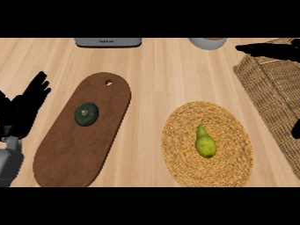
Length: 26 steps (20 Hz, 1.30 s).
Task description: Pick the pear from the placemat and place it in the basket
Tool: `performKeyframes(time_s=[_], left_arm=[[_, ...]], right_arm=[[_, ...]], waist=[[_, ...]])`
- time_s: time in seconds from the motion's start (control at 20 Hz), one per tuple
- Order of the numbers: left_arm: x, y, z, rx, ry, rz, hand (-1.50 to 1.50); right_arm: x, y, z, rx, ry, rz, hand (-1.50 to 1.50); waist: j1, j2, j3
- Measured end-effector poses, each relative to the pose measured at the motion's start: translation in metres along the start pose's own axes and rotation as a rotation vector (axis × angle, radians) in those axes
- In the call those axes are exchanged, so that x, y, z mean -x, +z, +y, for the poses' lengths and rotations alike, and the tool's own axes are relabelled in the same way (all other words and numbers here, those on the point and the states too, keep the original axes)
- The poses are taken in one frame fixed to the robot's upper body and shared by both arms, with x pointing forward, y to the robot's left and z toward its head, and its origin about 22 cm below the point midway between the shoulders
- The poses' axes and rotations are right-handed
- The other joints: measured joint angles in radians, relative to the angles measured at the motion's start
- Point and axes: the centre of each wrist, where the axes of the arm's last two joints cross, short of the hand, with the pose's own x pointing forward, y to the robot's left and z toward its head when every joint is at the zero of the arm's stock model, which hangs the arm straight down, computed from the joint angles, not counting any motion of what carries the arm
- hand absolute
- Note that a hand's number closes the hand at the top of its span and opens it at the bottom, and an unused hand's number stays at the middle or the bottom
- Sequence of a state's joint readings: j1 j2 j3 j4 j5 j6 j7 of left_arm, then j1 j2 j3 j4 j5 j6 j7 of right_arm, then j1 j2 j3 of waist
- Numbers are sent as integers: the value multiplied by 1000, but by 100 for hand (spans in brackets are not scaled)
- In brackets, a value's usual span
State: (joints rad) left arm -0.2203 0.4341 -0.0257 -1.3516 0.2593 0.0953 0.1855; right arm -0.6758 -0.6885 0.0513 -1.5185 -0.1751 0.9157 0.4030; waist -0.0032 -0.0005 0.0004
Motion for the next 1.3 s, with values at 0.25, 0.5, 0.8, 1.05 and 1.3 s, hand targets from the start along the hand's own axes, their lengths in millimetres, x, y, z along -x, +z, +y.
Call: performKeyframes(time_s=[0.25, 0.5, 0.8, 1.05, 1.3], left_arm=[[3, 3, -5, 7, 2, -8, 0], [2, 0, -2, 7, 0, -5, 0], [5, 3, 5, 14, 1, -1, 0], [7, 3, -1, 15, -1, 0, 0], [3, -5, -9, 14, 7, -6, 0]], right_arm=[[25, -8, 44, 34, -28, -22, -150], [43, -27, 89, 80, -50, -48, -150], [62, -61, 131, 121, -128, -78, -150], [69, -85, 151, 88, -103, -39, -150], [77, -106, 171, 29, -59, 7, -150]], waist=[[3, 1, 0], [5, 2, 0], [9, 2, 0], [8, 2, 0], [8, 2, 0]])
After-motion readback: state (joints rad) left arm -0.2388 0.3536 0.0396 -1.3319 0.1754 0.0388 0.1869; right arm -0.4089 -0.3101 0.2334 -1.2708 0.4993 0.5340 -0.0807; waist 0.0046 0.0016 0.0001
